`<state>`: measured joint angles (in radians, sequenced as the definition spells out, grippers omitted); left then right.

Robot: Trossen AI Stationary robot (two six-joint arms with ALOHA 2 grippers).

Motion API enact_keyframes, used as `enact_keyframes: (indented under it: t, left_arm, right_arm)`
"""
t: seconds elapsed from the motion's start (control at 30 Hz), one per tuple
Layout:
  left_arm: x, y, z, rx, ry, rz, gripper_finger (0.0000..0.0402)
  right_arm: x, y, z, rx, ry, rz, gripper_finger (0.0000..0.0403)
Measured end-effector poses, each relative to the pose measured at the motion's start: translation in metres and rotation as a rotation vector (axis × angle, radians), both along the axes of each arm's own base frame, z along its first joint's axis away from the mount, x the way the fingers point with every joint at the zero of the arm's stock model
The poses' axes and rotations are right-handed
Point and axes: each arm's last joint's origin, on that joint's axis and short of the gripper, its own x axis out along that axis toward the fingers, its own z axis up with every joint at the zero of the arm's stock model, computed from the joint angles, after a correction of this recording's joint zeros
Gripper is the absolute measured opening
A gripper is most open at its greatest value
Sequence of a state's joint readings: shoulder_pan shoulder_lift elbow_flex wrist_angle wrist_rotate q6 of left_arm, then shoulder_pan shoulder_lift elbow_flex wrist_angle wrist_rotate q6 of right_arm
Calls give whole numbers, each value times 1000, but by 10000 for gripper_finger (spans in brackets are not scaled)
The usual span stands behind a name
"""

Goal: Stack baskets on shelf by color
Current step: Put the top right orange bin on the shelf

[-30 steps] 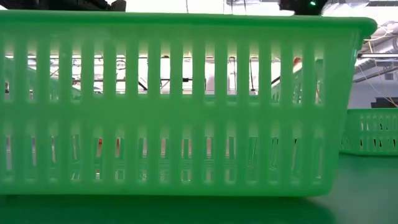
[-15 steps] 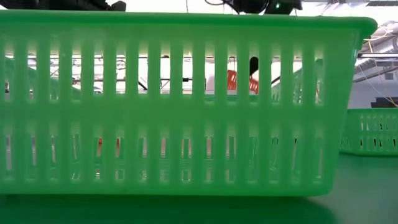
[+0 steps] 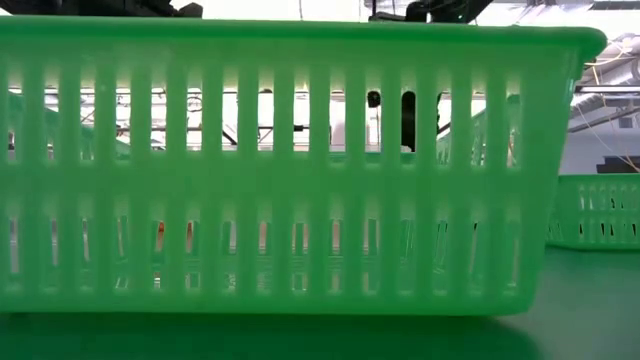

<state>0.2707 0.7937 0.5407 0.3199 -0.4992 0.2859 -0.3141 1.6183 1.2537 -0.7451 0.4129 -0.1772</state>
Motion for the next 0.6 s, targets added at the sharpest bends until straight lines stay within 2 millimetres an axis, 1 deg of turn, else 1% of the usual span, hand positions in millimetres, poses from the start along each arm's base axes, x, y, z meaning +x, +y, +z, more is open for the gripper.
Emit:
enact_keyframes:
  t: [0.17,0.33,0.43,0.6]
  left_arm:
    - [0,0,1,2,-6,0,31]
    - [0,0,0,4,-2,0,31]
    - [0,0,0,4,2,0,31]
    - [0,0,0,4,9,0,31]
  right_arm:
    - [2,0,-1,7,-5,8,14]
    - [2,2,-2,55,4,69,24]
    - [2,2,-2,51,16,97,30]
    - [1,2,2,35,10,116,56]
